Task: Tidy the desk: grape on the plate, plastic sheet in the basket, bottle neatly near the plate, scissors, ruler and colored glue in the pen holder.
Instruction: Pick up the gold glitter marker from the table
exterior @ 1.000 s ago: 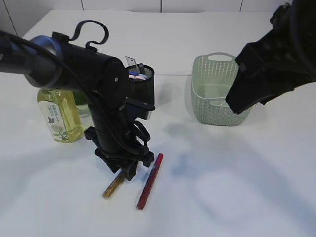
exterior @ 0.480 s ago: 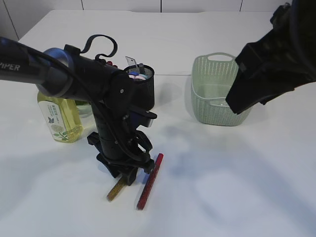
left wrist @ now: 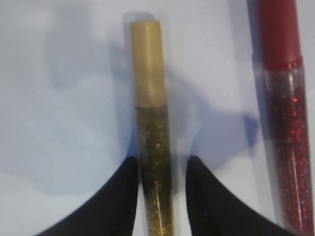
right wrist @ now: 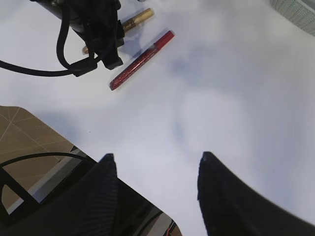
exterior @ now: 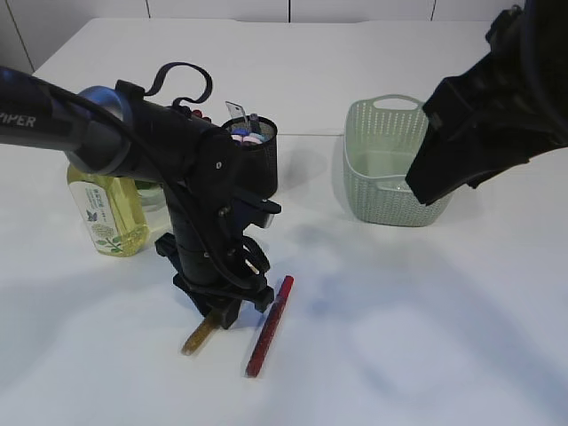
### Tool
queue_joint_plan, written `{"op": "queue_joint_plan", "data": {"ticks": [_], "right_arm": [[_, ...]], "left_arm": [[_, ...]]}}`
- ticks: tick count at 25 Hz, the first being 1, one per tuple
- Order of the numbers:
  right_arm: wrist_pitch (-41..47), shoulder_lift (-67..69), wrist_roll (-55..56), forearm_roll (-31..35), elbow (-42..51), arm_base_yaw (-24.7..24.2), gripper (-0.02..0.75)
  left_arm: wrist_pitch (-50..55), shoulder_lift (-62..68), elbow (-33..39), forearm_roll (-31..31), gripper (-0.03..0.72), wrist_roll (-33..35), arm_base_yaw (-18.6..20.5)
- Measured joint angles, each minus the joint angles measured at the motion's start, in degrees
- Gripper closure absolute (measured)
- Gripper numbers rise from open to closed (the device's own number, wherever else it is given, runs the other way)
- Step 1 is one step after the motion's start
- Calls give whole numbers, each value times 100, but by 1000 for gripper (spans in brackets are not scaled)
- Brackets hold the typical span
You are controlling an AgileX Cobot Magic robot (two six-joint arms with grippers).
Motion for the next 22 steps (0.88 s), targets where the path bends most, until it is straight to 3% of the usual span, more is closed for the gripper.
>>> {"op": "queue_joint_plan", "data": {"ticks": [5,11,22], "right_arm": [[0,0,0,0,0,0,320],[0,0,-12,0,0,0,321],[0,0,-12,0,0,0,321]], "left_arm": [[-85,0,0,0,455,0,0],[-123,0,0,0,587,0,0],[25,-210,43,143,600,0,0]]}}
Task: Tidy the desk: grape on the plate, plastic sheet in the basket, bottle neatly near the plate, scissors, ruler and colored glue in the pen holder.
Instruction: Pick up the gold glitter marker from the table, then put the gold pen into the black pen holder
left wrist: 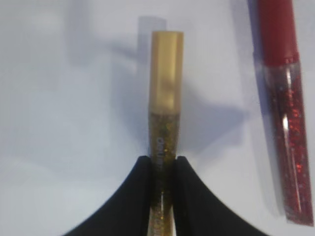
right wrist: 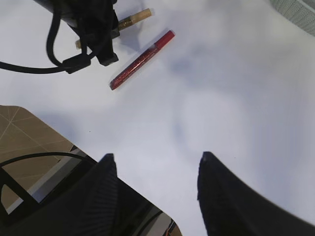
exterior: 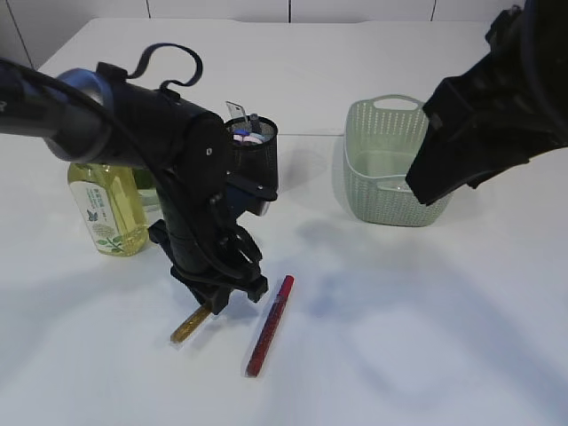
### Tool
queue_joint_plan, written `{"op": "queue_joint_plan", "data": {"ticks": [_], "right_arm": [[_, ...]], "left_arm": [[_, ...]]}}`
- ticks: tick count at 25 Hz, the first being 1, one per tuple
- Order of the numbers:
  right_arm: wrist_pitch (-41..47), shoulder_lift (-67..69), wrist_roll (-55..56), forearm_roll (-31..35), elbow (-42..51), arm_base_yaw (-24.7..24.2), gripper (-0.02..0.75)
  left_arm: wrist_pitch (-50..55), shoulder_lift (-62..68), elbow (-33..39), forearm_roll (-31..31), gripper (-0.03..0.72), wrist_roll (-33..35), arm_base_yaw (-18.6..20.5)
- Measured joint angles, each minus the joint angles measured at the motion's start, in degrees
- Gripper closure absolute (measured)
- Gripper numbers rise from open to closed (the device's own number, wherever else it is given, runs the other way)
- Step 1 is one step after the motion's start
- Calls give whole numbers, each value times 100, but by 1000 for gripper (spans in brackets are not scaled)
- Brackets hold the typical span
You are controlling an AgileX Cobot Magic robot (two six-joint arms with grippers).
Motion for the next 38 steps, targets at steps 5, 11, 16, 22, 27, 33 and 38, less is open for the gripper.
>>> {"op": "queue_joint_plan", "data": {"ticks": [5,11,16,22,27,33,38], "right_arm": [[0,0,0,0,0,0,322],[0,0,0,0,0,0,322],[0,0,0,0,0,0,321],[0,0,0,0,0,0,321],[0,0,0,-10,0,0,321],[0,0,0,-10,0,0,321],[0,0,0,-10,0,0,321]], "left_arm": [[-228,-714,681,-33,601,-10,0],[-1442,-1942,1718,-281,600,-22,0],[-3186,-2652,2037,-9,600,-22,0],[-4691,-2747,1736,12,598,-22,316],[-5689,-2407,1146,12,598,-22,754],[-6769,-1565,608,-10,596,-22,920],[-7182,-930,65,-143,592,-22,989]]}}
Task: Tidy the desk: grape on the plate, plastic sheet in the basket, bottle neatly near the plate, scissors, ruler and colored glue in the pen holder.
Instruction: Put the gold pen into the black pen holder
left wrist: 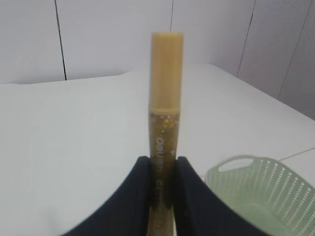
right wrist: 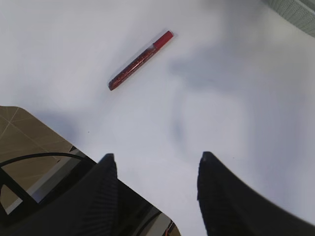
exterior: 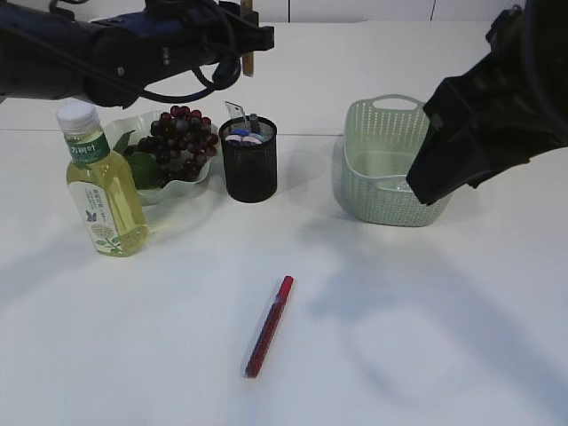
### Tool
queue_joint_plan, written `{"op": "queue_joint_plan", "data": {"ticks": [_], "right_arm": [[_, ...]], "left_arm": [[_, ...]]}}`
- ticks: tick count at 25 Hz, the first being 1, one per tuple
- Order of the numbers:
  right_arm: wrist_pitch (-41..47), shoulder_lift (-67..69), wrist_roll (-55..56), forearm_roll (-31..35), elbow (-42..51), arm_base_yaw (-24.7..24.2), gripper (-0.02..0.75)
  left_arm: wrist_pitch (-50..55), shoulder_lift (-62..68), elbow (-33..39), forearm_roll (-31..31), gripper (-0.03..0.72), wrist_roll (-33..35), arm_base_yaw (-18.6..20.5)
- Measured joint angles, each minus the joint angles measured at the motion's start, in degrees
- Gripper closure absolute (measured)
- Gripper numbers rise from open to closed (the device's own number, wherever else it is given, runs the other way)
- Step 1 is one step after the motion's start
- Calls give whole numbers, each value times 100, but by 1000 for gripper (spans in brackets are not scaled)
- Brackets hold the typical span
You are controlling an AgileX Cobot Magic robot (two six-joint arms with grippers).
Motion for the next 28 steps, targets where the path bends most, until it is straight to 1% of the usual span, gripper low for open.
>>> {"op": "queue_joint_plan", "data": {"ticks": [4,7,18,28], "right_arm": [[0,0,0,0,0,0,321],[0,0,0,0,0,0,321],[0,0,0,0,0,0,321],[0,0,0,0,0,0,321]], "left_arm": [[-24,405,-359,-113,592,0,25],[-36,589,-462,-135,592,0,59],[-21,818,-508,-161,586,0,198],[51,1002,-508,-161,582,0,198]]}}
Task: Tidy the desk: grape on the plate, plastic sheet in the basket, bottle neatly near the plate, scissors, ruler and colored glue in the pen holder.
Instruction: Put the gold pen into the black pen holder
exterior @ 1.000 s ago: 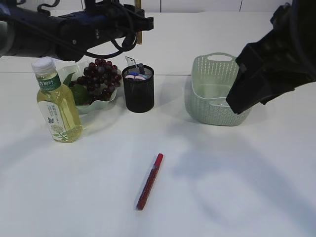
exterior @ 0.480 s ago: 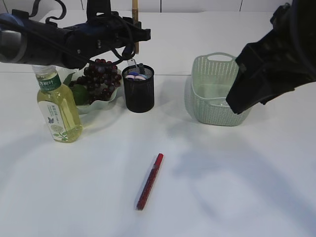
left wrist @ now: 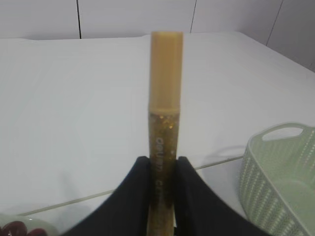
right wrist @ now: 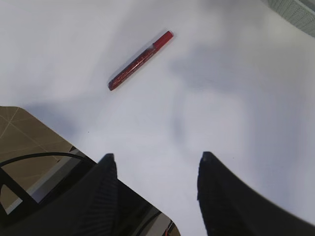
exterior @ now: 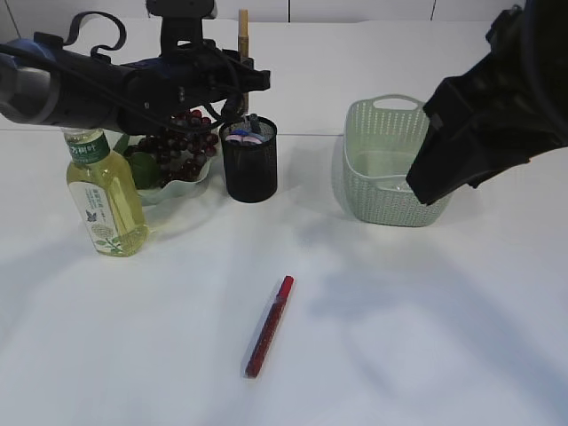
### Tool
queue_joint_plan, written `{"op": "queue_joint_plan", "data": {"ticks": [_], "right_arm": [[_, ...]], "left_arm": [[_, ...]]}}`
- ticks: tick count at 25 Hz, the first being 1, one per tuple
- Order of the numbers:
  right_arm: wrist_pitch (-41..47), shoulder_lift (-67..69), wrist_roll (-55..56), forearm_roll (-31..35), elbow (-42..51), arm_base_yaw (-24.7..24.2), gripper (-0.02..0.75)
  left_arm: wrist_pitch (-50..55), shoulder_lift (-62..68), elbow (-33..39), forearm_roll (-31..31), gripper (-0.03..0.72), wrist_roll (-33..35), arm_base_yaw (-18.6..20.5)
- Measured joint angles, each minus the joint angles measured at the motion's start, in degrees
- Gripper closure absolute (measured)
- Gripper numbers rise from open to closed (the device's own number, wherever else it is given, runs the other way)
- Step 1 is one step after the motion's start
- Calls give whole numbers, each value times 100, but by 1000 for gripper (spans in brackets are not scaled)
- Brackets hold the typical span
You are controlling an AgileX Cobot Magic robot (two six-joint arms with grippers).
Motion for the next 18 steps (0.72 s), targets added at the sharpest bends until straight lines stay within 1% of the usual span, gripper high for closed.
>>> {"op": "queue_joint_plan", "data": {"ticks": [18], "right_arm": [[0,0,-10,0,0,0,321]], "left_arm": [[9,0,0,0,553,0,0]]}}
